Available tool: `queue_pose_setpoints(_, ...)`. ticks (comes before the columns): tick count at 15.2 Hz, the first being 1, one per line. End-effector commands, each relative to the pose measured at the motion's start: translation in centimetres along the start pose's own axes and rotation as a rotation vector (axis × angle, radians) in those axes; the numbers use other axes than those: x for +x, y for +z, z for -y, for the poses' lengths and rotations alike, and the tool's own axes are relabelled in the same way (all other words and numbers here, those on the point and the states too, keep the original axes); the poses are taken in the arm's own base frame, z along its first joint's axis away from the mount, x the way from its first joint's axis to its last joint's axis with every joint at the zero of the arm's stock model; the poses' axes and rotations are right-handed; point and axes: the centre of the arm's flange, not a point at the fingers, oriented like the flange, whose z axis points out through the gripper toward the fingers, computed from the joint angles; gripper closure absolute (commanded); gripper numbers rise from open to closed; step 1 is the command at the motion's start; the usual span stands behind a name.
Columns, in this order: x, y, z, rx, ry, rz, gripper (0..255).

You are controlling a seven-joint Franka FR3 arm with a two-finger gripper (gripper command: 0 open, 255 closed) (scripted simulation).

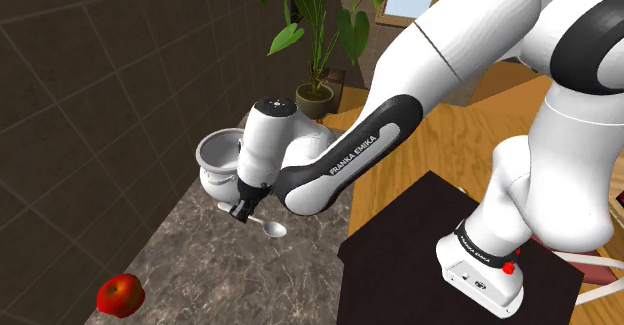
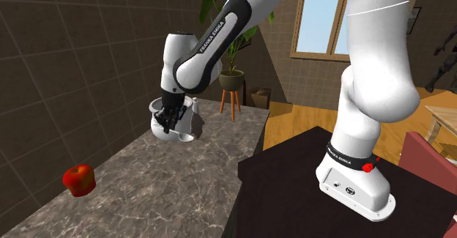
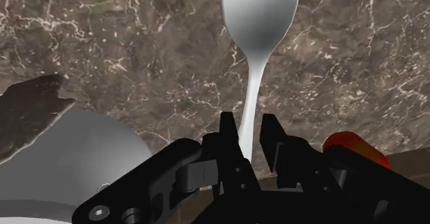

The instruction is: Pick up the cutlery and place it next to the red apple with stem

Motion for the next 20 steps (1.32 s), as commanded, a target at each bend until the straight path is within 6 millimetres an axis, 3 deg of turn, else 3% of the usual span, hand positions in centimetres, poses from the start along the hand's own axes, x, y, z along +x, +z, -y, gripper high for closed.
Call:
queue_pose_setpoints(1,0.2,0.3,2.5,0.000,0.002,0.000,255)
queue_pose_setpoints(15,3.2,3.2,20.5,0.000,0.002,0.000,255)
queue_pose_setpoints(16,3.3,3.4,21.4,0.000,0.002,0.000,255)
queue_pose_setpoints(20,2.8,5.4,21.1,0.000,0.002,0.000,255)
